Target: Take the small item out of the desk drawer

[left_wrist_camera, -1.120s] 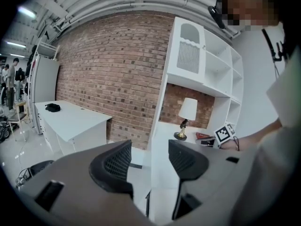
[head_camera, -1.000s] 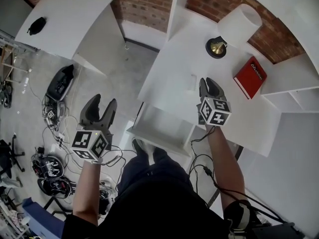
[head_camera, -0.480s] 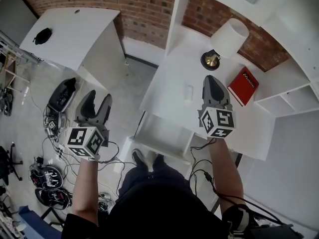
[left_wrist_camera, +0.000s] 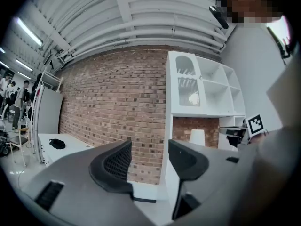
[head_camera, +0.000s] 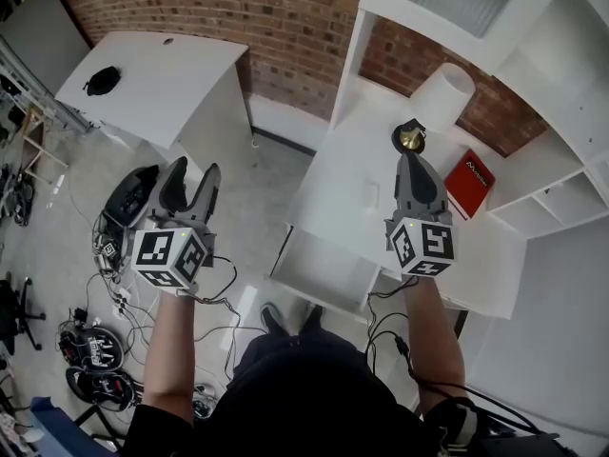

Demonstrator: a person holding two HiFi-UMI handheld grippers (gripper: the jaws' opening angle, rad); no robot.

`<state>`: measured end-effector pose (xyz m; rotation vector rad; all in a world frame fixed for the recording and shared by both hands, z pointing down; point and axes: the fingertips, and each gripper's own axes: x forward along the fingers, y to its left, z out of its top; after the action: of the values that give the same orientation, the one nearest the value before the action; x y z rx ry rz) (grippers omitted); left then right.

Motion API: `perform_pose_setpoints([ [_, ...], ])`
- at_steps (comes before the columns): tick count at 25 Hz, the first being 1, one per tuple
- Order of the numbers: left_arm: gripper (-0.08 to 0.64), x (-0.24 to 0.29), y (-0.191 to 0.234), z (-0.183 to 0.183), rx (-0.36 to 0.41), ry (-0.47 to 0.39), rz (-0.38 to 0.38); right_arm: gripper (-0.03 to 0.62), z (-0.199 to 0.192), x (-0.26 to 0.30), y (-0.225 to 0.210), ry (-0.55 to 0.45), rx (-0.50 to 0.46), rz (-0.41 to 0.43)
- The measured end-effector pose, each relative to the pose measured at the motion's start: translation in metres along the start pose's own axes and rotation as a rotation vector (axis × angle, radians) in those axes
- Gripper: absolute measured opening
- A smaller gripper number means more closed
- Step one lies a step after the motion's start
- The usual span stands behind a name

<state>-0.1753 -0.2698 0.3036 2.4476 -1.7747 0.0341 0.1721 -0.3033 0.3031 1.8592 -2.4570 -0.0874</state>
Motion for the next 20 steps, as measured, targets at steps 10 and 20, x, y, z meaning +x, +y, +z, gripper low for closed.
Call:
perform_pose_setpoints([
  [10, 0.242, -0.002, 0.024, 0.029, 0.039, -0.068, 0.004, 0.013, 0.026, -0.010, 0.016, -0.032, -0.011, -0.046],
  [20, 0.242, -0.008, 0.040, 0.036, 0.025, -0.092, -0.015, 0.012, 0.042, -0.010, 0.039, -0.049, -0.067, -0.057],
])
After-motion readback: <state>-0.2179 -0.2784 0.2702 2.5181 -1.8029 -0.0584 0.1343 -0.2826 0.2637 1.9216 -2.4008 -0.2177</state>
